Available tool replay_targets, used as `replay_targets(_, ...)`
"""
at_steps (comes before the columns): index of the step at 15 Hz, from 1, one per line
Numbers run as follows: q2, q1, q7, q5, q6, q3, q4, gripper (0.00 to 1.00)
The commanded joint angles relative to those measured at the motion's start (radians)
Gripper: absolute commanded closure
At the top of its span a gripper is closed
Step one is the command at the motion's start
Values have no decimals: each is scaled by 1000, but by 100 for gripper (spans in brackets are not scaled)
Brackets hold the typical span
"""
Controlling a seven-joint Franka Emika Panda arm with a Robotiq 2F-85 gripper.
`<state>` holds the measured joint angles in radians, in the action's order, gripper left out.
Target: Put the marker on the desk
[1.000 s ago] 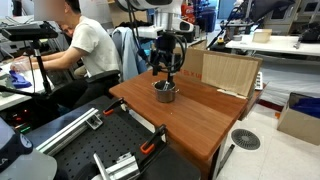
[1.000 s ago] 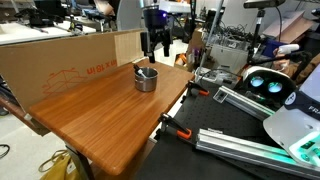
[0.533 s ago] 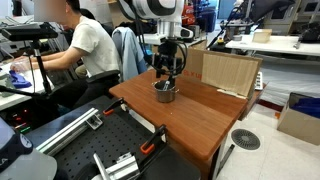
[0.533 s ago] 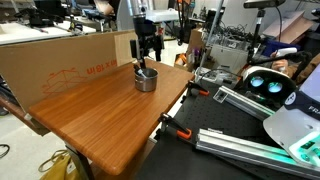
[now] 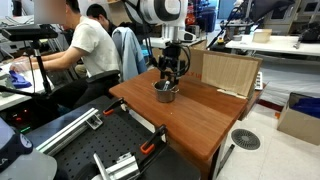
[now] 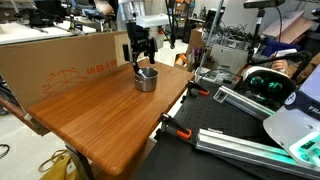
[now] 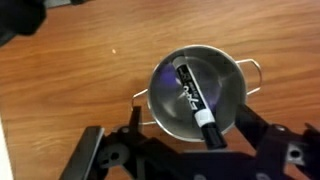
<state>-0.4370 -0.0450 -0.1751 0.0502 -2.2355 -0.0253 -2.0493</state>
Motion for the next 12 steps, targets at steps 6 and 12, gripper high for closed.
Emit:
replay_targets(6, -65, -44, -61, 24, 50, -9, 85, 35)
replay_targets(12, -69, -51, -57, 15, 70, -2, 99, 79)
